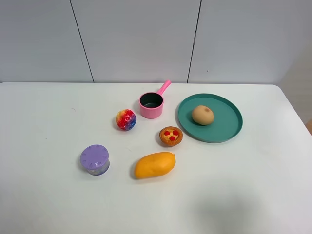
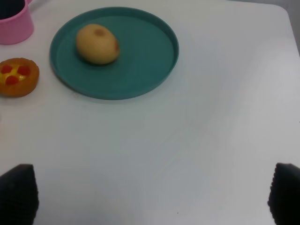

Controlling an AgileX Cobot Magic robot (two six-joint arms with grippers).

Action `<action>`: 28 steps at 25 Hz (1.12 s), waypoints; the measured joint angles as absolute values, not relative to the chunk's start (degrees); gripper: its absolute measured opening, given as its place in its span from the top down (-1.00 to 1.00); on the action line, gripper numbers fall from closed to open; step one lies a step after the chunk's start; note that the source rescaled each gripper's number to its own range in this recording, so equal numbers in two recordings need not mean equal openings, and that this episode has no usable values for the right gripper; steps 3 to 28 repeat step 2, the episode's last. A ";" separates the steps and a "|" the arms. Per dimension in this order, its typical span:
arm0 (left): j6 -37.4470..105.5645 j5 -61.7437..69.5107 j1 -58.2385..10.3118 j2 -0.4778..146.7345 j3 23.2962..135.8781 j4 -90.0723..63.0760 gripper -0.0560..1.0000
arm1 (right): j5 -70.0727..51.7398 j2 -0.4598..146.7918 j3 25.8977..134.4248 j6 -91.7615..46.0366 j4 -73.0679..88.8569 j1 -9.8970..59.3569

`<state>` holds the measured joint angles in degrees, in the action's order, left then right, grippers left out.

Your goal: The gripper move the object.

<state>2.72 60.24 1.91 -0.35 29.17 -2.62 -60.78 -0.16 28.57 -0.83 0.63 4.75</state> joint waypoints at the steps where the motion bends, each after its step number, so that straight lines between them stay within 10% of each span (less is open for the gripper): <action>1: 2.72 60.24 1.49 -0.35 29.17 -2.62 -1.00 | -60.78 -0.16 28.57 -0.83 0.63 4.75; 28: 2.72 60.24 1.28 -0.35 29.17 -2.62 -1.00 | -60.78 -0.16 28.57 -0.83 0.63 4.75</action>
